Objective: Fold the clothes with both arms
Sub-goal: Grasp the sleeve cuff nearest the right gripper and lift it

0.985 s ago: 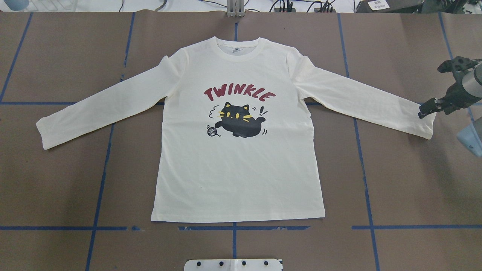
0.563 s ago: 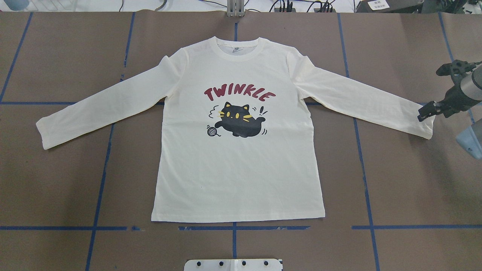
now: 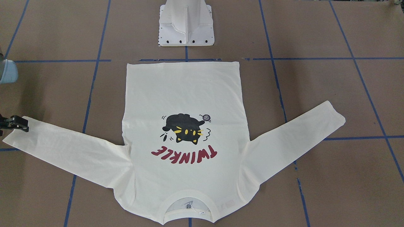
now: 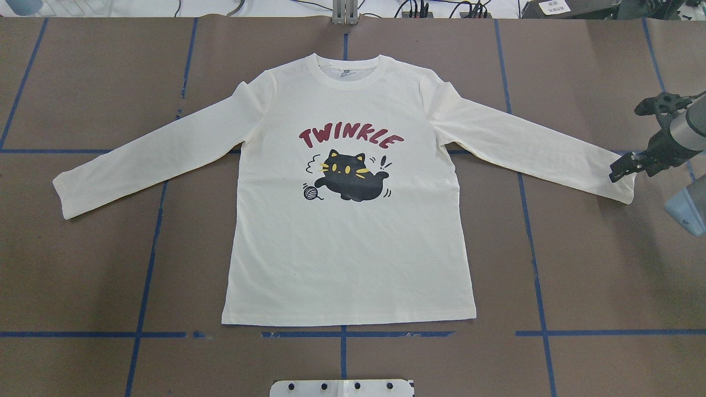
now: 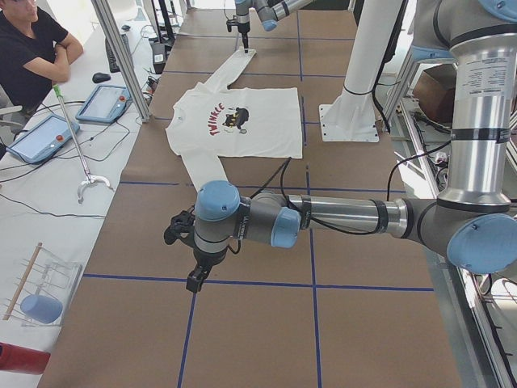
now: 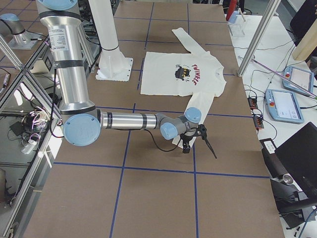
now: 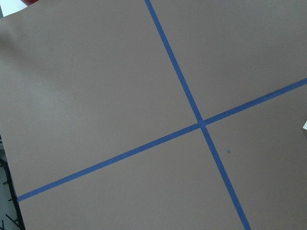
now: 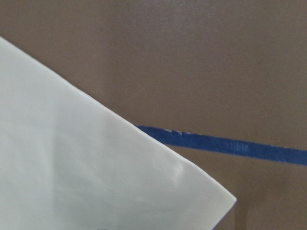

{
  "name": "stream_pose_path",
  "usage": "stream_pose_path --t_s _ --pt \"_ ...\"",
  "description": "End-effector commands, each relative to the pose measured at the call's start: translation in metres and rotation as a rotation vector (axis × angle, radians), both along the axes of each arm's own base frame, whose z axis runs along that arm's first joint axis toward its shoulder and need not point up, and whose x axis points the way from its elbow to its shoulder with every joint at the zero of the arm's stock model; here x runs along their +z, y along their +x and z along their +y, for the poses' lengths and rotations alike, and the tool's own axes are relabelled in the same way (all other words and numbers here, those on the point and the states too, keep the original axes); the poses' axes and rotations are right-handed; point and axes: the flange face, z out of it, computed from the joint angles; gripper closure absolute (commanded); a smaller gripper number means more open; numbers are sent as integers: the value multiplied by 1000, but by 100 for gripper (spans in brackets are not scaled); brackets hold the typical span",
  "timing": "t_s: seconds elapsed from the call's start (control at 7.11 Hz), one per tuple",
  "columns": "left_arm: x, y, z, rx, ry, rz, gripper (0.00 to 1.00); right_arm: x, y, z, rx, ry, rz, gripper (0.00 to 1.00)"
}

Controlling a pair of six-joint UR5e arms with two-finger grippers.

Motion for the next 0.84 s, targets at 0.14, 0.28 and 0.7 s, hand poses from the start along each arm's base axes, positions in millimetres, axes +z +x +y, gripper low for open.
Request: stream_pose_path --t_s 0.14,0.28,0.7 --pt "17 0 -2 1 25 -3 0 2 -3 2 -8 -10 -4 67" --pt "23 0 -5 -2 32 -1 0 1 -3 2 -9 -7 -8 84" --pt "20 0 -8 -5 33 0 0 -12 -4 -3 -8 15 -23 98"
